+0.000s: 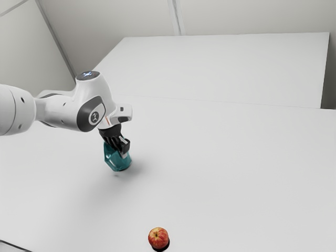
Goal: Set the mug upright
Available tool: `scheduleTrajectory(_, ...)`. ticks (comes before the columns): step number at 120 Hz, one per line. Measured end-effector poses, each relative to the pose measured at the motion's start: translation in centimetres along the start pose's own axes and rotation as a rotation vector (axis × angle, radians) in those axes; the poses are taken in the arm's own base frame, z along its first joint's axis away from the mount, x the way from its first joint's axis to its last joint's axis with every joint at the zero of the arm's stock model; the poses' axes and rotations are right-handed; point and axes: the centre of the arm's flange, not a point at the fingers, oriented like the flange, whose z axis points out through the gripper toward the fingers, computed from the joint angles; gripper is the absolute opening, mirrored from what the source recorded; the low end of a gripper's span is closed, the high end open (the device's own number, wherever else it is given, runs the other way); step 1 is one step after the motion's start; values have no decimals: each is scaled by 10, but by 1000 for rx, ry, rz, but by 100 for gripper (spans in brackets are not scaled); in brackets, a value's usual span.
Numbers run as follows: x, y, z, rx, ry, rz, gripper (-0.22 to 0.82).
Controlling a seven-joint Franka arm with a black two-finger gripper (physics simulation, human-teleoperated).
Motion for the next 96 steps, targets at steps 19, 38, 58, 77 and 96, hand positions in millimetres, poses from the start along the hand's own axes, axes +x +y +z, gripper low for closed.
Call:
scheduleTrajectory(19, 0, 0, -2, 0, 4, -4, 15)
scheduleTrajectory(38, 1, 0, -11, 2, 22, -6, 20)
scheduleTrajectory(58, 1, 0, -29, 6, 53, -6, 23)
scheduleTrajectory(77, 0, 2, -49, 9, 85, -5, 24)
scheduleTrajectory(96, 12, 1, -88, 21, 131, 0, 27)
